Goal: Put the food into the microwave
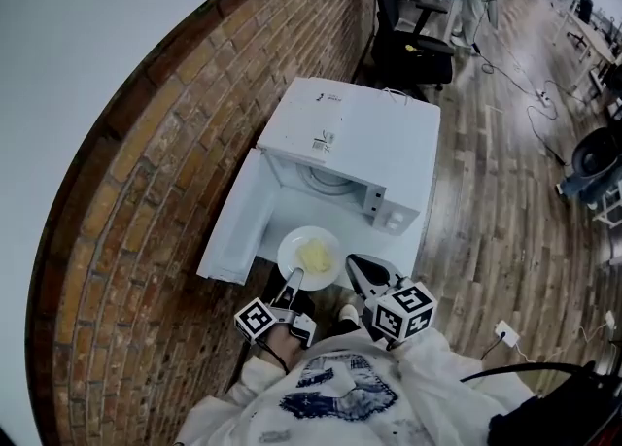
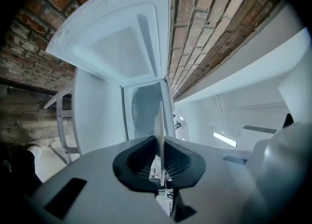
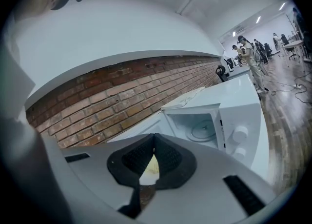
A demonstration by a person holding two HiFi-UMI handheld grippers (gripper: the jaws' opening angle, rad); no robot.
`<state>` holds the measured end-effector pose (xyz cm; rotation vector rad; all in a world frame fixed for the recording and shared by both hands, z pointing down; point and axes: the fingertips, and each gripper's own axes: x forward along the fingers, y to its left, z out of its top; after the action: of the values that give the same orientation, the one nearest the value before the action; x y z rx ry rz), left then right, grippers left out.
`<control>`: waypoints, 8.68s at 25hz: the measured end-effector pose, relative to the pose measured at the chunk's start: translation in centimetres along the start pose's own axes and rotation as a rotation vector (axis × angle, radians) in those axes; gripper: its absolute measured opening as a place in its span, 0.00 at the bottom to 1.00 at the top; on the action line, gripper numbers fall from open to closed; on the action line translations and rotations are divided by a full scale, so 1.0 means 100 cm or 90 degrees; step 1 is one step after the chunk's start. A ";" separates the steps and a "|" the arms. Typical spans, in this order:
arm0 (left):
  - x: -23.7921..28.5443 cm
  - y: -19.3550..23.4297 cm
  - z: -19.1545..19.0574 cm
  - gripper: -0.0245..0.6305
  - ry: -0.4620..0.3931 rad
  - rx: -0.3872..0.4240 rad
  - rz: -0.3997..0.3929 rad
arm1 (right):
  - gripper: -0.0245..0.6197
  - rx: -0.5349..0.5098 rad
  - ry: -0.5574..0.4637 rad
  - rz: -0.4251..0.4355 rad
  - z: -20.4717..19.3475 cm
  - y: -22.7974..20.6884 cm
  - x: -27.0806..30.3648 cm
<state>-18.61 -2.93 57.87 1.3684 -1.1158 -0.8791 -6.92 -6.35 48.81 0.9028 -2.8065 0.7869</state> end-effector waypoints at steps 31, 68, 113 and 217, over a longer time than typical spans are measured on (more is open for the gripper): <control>0.142 0.050 0.039 0.07 0.042 -0.013 0.052 | 0.06 0.018 -0.007 -0.095 0.034 -0.096 0.013; 0.226 0.101 0.056 0.07 0.048 -0.071 0.084 | 0.06 -0.014 0.053 -0.092 0.037 -0.100 0.080; 0.234 0.115 0.044 0.20 0.081 -0.038 0.125 | 0.06 0.000 0.060 -0.089 0.037 -0.107 0.080; 0.144 -0.112 0.016 0.05 0.143 0.777 0.051 | 0.06 -0.032 -0.026 -0.082 0.053 -0.077 0.035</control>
<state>-14.61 -17.82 47.94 2.2788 -1.5795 0.1386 -5.02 -16.16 48.50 1.0902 -2.7549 0.6853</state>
